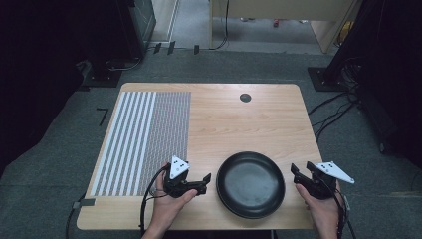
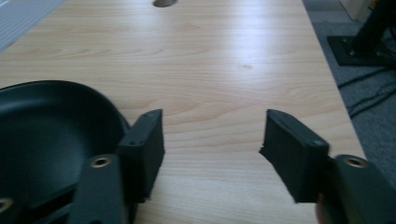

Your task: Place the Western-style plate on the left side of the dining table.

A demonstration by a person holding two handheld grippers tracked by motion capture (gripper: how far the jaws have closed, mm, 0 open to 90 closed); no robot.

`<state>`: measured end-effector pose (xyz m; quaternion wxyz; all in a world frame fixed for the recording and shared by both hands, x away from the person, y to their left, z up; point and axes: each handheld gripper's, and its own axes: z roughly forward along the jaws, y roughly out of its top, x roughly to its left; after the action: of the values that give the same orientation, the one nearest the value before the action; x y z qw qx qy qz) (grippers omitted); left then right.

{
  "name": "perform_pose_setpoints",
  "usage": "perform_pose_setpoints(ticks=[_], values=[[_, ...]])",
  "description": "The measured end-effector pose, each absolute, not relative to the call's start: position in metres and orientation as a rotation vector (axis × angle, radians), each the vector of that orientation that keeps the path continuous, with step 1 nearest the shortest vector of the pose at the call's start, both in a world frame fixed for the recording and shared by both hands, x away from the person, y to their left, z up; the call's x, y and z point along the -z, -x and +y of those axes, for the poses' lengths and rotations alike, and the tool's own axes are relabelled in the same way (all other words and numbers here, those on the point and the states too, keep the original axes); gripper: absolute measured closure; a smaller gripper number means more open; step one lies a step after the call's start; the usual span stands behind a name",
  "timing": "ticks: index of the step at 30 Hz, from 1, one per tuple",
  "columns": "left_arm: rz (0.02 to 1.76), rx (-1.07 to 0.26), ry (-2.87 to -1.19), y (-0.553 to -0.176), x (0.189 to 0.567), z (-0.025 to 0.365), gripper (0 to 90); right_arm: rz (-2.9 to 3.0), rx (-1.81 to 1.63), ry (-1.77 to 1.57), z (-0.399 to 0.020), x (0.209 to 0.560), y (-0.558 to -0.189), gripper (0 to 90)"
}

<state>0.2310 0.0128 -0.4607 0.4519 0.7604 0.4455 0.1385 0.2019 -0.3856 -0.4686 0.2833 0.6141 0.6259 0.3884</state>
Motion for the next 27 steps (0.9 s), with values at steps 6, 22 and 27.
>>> perform_pose_setpoints(ticks=[6, 22, 27], values=[[1.115, -0.318, -1.896, -0.229, 0.465, 0.006, 14.3, 1.738, -1.121, -1.657, -0.375, 0.471, -0.203, 50.5], [1.087, -0.243, -1.89, -0.22, 0.477, -0.005, 48.1, 1.791, -1.199, -1.745, -0.359, 0.479, -0.203, 69.5], [1.064, -0.223, -1.888, -0.217, 0.478, -0.008, 52.9, 1.819, -1.209, -1.783, -0.36, 0.484, -0.203, 75.3]])
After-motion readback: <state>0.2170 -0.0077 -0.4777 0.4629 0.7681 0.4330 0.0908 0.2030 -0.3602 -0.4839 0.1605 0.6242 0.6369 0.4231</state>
